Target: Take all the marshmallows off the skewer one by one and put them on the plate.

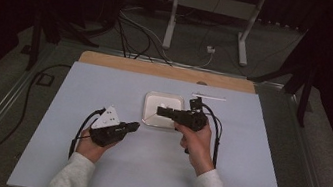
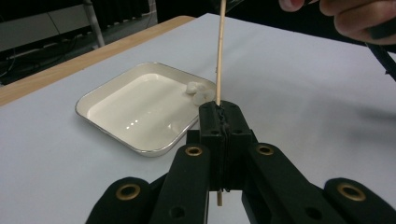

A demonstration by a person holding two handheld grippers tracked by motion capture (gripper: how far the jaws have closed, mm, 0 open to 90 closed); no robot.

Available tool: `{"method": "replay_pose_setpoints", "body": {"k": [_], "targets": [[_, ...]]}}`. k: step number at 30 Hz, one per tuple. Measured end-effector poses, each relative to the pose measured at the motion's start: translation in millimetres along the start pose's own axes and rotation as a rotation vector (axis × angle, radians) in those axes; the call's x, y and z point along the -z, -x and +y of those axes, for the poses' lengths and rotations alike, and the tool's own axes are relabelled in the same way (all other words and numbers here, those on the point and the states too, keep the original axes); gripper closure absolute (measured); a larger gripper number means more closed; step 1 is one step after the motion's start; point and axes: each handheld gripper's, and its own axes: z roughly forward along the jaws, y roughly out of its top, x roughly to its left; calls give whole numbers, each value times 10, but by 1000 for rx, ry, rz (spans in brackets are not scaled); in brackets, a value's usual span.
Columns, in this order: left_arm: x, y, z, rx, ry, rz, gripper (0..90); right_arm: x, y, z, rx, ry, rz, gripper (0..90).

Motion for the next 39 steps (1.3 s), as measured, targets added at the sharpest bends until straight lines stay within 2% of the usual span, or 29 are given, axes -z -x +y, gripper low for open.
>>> {"method": "replay_pose_setpoints", "body": {"k": [6,9,13,16,17,18,20,23,26,30,39], "targets": [[-3,15,5,-13,9,-14,900,89,8,29,10,20,-5,791],[1,17,6,-20,5,-17,900,106,7,33,15,14,-6,791],[35,22,31,-34,7,-14,900,133,34,47,8,24,23,791],[45,8,24,-40,-8,-5,900,186,51,66,3,40,21,794],[45,2,15,-40,-20,8,900,254,55,91,15,73,-6,799],[45,-10,1,-37,-33,18,900,254,55,91,15,73,-6,799],[52,-40,-17,-14,-23,27,900,350,70,129,26,93,-19,799],[52,-41,-1,-6,-13,41,900,407,31,148,94,60,-98,794],[46,-21,13,-6,-9,51,900,398,27,136,128,44,-153,786],[55,-29,15,-1,-5,56,900,339,85,104,136,26,-211,777],[72,-44,16,7,7,61,900,267,290,56,97,19,-250,758]]}}
